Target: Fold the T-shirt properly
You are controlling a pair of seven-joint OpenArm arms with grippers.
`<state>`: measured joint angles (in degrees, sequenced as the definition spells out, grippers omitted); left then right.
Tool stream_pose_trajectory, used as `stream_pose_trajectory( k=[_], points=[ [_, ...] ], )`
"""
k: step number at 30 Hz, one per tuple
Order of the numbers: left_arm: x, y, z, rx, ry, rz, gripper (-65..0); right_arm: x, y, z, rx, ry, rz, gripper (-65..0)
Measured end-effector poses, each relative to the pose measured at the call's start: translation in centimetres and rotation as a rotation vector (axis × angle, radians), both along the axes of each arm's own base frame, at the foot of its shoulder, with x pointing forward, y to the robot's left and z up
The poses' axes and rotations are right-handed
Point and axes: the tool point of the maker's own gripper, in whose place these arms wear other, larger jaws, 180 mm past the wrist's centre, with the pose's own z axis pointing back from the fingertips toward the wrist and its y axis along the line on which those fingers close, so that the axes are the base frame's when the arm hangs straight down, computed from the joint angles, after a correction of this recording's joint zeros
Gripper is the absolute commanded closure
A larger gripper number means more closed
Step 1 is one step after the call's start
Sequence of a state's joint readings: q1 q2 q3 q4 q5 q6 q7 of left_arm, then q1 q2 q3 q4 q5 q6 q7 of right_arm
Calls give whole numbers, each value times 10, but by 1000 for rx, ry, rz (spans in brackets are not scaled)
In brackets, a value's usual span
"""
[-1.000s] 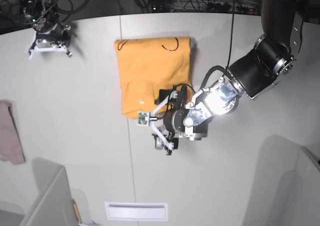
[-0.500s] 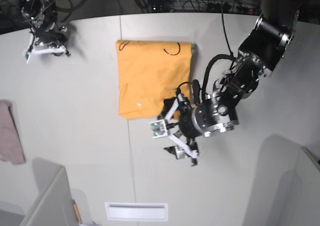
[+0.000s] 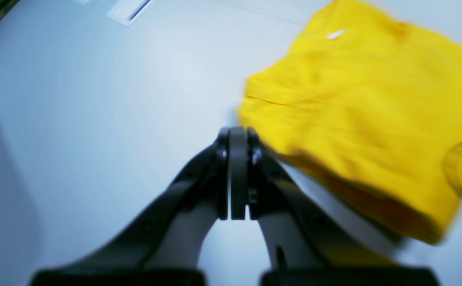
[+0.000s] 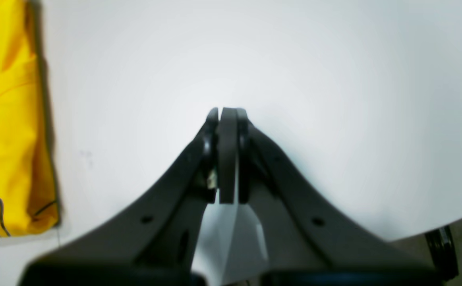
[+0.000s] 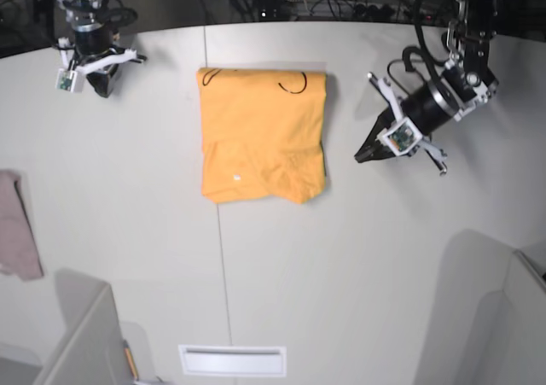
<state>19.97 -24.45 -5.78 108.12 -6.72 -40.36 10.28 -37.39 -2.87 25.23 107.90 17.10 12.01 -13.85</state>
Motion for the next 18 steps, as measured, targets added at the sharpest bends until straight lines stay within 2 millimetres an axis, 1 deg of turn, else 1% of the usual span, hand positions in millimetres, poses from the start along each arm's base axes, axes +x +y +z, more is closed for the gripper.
stream_pose_trajectory(
  k=[3, 4, 6, 9, 11, 13, 18],
  points=[
    [-31, 9, -7, -127, 9, 23, 0, -7, 6, 10, -60, -78, 19, 0],
    [-41, 12, -9, -175, 10, 37, 0, -9, 9, 17, -65, -126, 25, 0],
    [-60, 20, -19, -237, 29, 65, 0, -13, 11, 30, -78, -212, 21, 0],
    [-87, 30, -26, -333, 36, 108, 0, -27, 6, 47, -119, -298, 11, 0],
    [-104, 34, -24, -402, 34, 133, 0, -36, 5, 55, -134, -332, 10, 0],
    [-120, 39, -29, -434, 55, 158, 0, -45, 5, 57, -139, -339, 12, 0],
    [-151, 47, -50, -439, 146, 208, 0, -70, 5, 48, -138, -262, 13, 0]
  ],
)
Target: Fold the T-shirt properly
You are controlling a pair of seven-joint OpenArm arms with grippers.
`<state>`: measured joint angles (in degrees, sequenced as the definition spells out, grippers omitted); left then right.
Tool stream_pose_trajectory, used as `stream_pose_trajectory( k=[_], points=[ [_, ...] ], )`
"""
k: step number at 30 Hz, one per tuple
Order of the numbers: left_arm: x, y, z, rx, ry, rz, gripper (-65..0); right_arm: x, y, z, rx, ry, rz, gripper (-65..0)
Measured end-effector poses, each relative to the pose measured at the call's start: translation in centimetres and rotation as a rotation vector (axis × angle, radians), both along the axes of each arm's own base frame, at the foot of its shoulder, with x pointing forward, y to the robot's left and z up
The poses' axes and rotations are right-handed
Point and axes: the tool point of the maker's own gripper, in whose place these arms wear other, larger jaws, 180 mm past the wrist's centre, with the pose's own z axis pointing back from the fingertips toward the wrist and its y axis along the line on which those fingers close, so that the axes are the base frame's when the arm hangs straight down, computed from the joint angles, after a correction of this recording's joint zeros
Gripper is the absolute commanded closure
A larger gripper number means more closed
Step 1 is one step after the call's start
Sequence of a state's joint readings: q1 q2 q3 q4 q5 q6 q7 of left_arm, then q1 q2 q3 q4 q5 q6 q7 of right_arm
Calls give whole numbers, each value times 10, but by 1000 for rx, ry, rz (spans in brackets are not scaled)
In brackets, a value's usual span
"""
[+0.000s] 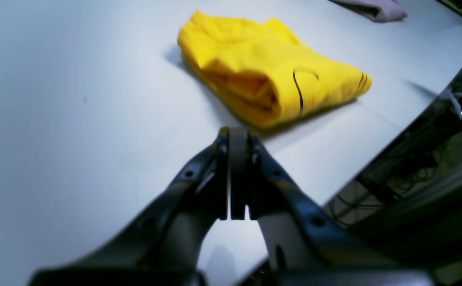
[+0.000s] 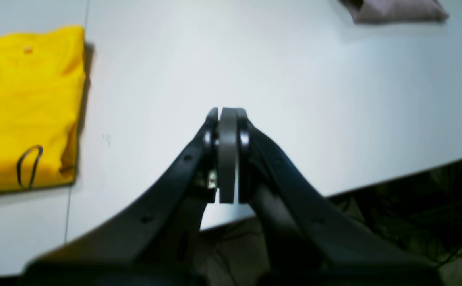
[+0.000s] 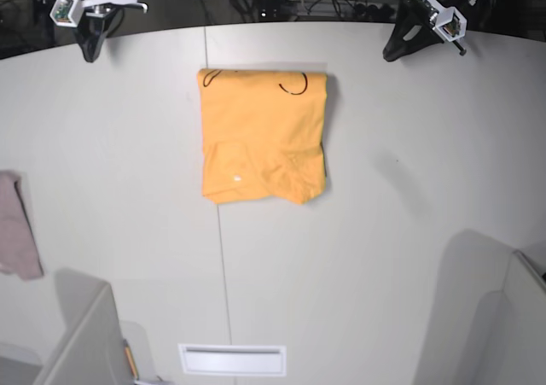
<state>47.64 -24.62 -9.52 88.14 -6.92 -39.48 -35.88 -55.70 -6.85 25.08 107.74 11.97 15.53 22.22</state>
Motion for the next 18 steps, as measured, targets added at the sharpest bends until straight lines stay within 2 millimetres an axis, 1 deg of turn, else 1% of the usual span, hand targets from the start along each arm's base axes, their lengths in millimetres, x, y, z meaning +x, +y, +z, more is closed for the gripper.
stream_pose_trajectory(
  k=[4, 6, 9, 11, 13, 15, 16, 18],
  points=[
    [-23, 0, -16, -6, 80, 3, 0, -25, 0, -13, 11, 78, -9, 0],
    [-36, -3, -18, -40, 98, 5, 0, -41, -1, -22, 17, 128, -16, 0],
    [-56, -6, -15, -115, 101, 31, 0, -62, 0, -36, 35, 192, -28, 0],
    [-76, -7, -28, -82, 146, -6, 0, -80, 14, -54, 82, 254, -22, 0],
    [-100, -3, -48, -32, 219, -37, 0, -105, 35, -74, 148, 337, 1, 0],
    [-124, 6, -68, 7, 303, -44, 0, -131, 59, -95, 217, 421, 23, 0],
    [-133, 10, -77, 23, 340, -41, 0, -141, 71, -104, 245, 460, 46, 0],
    [-145, 15, -95, 32, 403, -22, 0, -157, 93, -121, 297, 516, 103, 0]
  ],
)
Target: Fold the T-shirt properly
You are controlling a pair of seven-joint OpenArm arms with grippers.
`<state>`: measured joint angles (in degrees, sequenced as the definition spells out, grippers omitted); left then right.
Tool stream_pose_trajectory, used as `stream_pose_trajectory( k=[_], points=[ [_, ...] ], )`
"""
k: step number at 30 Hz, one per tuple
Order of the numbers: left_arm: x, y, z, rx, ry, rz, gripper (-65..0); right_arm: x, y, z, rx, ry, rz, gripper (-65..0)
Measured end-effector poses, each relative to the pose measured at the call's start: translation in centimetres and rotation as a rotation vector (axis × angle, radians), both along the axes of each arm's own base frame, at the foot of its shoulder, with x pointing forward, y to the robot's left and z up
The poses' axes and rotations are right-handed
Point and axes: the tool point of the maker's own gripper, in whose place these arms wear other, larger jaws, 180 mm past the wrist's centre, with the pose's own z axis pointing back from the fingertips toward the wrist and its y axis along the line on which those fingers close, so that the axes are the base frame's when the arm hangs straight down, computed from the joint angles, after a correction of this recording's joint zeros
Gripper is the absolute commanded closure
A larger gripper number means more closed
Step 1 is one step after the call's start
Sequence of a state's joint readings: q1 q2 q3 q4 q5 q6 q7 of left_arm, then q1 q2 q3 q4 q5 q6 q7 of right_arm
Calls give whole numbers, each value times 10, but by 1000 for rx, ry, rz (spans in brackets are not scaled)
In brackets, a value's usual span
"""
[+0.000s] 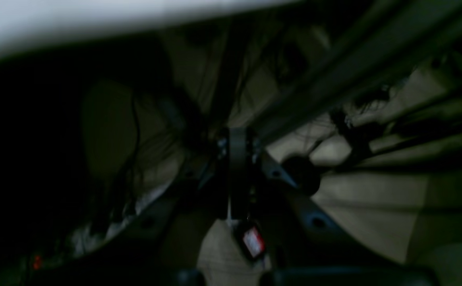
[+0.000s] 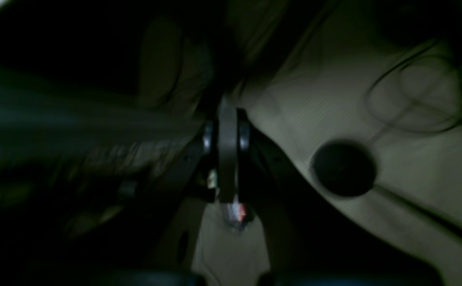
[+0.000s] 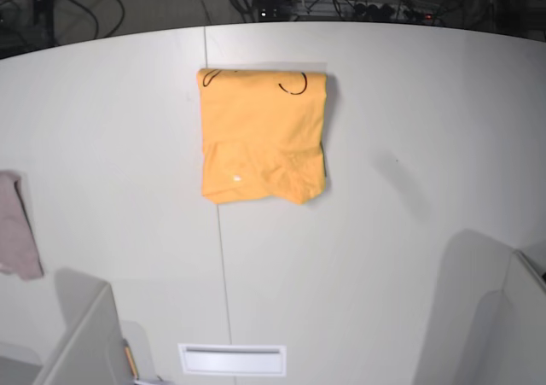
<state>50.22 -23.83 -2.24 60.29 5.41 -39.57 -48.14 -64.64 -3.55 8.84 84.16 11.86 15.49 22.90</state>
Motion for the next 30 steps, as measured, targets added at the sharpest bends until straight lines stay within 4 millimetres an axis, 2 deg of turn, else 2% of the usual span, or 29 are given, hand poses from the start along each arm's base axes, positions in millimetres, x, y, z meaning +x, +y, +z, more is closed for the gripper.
stream_pose_trajectory(
  k=[4, 9, 11, 14, 17, 20, 23, 26, 28, 30],
  points=[
    [-12, 13, -40, 35, 102, 70, 0, -32, 30, -38, 86, 116, 87, 0],
    [-48, 31, -84, 91, 306, 91, 0, -80, 57, -84, 146, 295, 116, 0],
    [-57, 31, -99, 105, 376, 112, 0, -92, 58, -107, 110, 370, 138, 0],
    [-60, 26, -115, 110, 447, 155, 0, -103, 52, -134, 52, 461, 182, 0],
    [-50, 20, -125, 108, 469, 188, 0, -102, 49, -158, 24, 528, 237, 0],
    [-51, 14, -141, 143, 576, 138, 0, -104, 40, -175, 4, 636, 264, 0],
    [-45, 11, -161, 267, 639, 49, 0, -73, 29, -186, -24, 630, 259, 0],
    [-21, 13, -171, 366, 557, 45, 0, -34, 25, -193, -41, 561, 254, 0],
    [-19, 16, -174, 406, 550, 37, 0, -27, 23, -194, -43, 550, 251, 0],
    [-19, 17, -174, 414, 546, 37, 0, -36, 24, -193, -40, 571, 253, 0]
  ],
)
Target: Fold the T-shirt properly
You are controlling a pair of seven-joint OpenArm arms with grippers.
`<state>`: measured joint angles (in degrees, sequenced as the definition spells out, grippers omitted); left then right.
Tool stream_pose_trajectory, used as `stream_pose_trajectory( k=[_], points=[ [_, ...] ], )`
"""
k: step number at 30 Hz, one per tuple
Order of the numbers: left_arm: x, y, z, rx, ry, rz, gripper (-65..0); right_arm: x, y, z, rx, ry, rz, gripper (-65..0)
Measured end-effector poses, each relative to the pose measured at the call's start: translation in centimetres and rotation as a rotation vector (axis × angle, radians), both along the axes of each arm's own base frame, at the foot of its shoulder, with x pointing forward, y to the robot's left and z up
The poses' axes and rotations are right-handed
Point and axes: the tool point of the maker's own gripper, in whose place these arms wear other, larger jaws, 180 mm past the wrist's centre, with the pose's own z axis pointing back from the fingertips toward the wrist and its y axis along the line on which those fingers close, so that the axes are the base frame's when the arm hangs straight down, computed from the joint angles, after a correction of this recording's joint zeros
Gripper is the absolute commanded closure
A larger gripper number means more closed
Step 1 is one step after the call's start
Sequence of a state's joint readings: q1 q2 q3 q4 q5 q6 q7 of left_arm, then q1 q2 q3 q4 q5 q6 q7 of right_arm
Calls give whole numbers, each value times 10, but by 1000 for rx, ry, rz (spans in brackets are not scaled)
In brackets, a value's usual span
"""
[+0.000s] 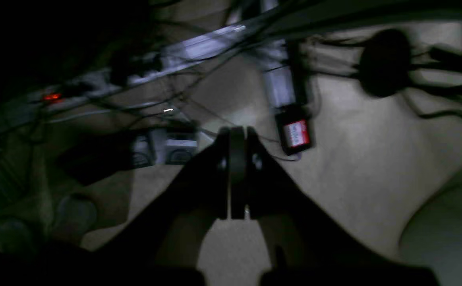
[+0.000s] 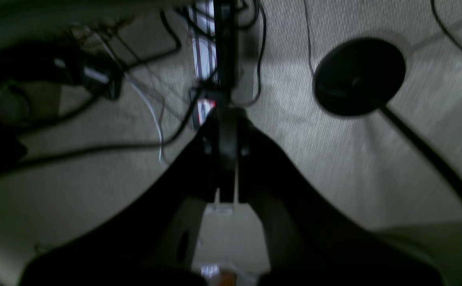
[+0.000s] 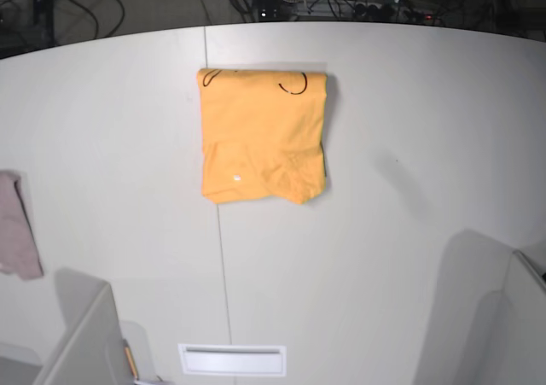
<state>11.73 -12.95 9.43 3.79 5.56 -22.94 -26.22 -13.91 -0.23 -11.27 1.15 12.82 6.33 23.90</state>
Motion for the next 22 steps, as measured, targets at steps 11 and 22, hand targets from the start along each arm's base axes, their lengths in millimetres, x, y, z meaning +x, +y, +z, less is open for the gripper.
stream_pose_trajectory(
  k=[11, 22],
  points=[
    [40, 17, -5, 117, -96, -8, 0, 8, 5, -1, 9, -9, 5, 0],
    [39, 15, -5, 111, -92, -11, 0, 16, 4, -2, 5, -17, 6, 0]
  ],
)
